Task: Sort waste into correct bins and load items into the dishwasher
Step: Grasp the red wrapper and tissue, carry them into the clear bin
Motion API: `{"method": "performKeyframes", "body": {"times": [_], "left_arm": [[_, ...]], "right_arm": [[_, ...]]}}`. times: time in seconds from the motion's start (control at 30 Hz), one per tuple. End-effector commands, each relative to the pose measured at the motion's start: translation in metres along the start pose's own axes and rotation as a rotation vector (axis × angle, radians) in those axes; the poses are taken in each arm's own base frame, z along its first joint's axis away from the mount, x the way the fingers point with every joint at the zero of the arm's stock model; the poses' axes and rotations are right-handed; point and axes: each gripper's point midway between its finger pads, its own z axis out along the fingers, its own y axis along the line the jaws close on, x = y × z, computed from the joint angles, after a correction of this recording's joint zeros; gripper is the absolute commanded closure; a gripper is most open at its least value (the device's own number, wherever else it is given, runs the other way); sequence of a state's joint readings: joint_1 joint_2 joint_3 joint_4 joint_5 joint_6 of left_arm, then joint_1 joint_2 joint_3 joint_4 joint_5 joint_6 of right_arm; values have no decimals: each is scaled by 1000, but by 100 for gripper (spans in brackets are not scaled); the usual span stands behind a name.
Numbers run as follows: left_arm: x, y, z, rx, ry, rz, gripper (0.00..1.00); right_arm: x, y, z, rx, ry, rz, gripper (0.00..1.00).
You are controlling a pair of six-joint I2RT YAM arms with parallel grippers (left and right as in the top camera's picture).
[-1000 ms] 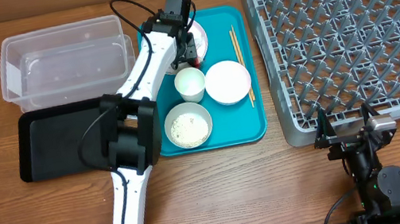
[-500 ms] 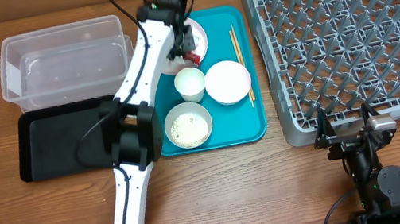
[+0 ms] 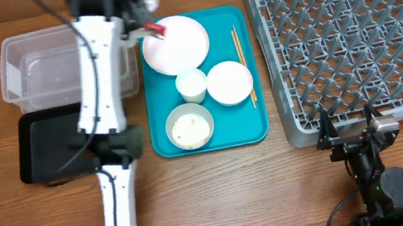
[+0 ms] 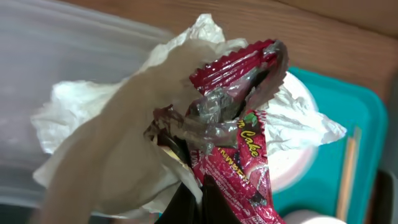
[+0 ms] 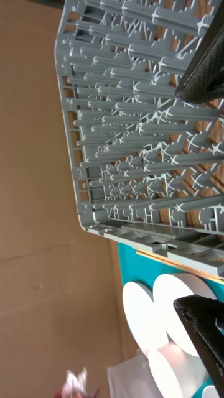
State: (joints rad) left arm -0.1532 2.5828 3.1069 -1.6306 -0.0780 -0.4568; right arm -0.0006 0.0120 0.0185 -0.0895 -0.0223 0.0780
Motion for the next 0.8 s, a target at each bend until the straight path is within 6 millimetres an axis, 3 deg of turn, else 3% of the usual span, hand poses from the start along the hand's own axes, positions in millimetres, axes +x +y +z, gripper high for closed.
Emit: {"method": "performKeyframes", "body": {"times": [0.0, 0.2, 0.3, 0.37, 0.53, 0.77], "left_arm": [[-22, 51, -3, -35, -22, -186, 96], [-33, 118, 27, -113, 19, -302, 96], [-29, 135, 48, -137, 56, -327, 95], [-24, 143, 60, -152, 83, -336, 85], [-21, 136, 72, -102, 115, -238, 52], [-31, 123, 42, -36, 76, -174, 32]], "right_arm": [[1, -2, 0, 4, -7, 1, 0], [1, -2, 0, 4, -7, 1, 0], [1, -2, 0, 4, -7, 1, 0], [1, -2, 0, 4, -7, 1, 0], [1, -2, 0, 4, -7, 1, 0], [1, -2, 0, 4, -7, 1, 0]]}}
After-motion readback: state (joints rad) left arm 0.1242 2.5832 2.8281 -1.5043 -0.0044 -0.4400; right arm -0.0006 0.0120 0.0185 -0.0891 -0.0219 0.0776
